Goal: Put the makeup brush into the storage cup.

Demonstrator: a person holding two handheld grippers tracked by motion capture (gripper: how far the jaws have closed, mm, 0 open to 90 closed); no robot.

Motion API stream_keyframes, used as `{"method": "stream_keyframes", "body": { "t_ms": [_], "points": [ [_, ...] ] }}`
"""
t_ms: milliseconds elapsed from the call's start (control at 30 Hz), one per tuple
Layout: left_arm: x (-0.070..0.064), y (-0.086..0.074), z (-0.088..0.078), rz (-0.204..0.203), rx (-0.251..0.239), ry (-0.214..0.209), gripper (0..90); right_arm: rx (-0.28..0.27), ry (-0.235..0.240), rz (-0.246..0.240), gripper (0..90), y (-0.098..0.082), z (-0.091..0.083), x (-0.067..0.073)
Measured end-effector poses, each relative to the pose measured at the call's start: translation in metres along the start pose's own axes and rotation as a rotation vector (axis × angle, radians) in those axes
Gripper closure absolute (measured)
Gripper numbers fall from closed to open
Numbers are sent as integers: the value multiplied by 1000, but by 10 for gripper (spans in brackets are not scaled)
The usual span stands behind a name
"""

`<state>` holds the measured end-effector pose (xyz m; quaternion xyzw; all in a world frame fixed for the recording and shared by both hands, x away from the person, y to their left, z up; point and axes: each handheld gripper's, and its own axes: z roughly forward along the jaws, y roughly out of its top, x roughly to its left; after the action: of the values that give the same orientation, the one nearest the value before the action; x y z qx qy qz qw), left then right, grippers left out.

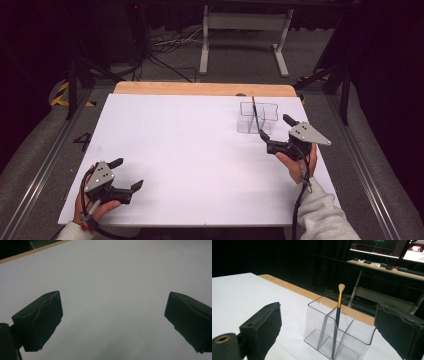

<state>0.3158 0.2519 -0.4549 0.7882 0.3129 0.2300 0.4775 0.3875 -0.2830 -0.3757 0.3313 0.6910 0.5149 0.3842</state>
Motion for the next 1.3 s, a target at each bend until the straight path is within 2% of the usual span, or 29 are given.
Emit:
{"method": "stream_keyframes", "body": {
  "t_ms": [200, 533, 1300],
  "points": [
    [0, 0, 0, 2, 2, 0, 24, 8, 16, -22, 95, -2, -4, 3],
    [0, 0, -1, 7, 3, 3, 24, -4, 15, -29, 87, -3, -12, 4],
    [-1, 0, -1, 10, 7, -2, 26, 18, 26, -78, 71, -12, -24, 12]
  ]
}}
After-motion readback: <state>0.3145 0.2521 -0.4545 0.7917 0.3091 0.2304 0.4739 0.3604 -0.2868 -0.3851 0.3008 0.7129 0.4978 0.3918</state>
